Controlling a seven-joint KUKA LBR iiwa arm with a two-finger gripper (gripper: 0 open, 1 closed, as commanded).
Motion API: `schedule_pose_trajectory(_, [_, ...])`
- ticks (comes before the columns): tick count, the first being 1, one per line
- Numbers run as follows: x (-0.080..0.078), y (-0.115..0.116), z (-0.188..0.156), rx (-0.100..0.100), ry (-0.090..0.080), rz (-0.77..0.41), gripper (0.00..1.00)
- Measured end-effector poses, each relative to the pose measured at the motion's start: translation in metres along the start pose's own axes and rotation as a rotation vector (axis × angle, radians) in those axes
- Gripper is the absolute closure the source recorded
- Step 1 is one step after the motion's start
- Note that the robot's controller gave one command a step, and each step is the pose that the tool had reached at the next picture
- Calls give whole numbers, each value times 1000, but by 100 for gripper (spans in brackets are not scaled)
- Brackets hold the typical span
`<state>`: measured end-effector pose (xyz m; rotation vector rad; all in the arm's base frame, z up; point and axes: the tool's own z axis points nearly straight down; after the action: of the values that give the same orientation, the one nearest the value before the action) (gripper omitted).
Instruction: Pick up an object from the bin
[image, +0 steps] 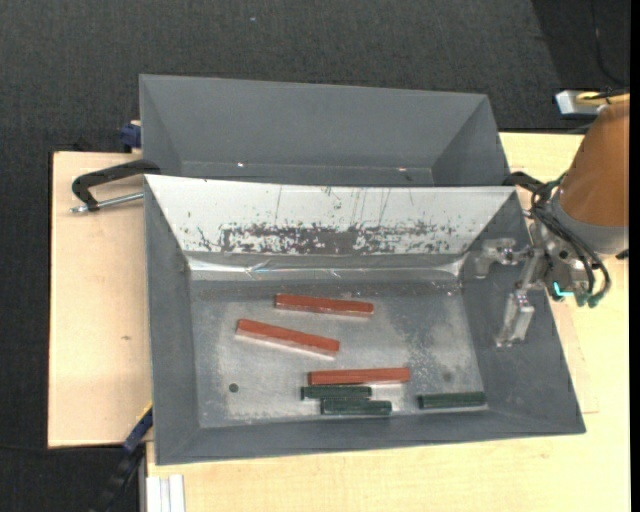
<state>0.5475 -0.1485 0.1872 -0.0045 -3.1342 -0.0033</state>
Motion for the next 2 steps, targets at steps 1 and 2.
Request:
schedule_pose_trajectory(1, [-2,1,-5,2,-8,-3,0])
schedule_pose_trajectory(2, [-4,42,-2,3,-7,-77,0])
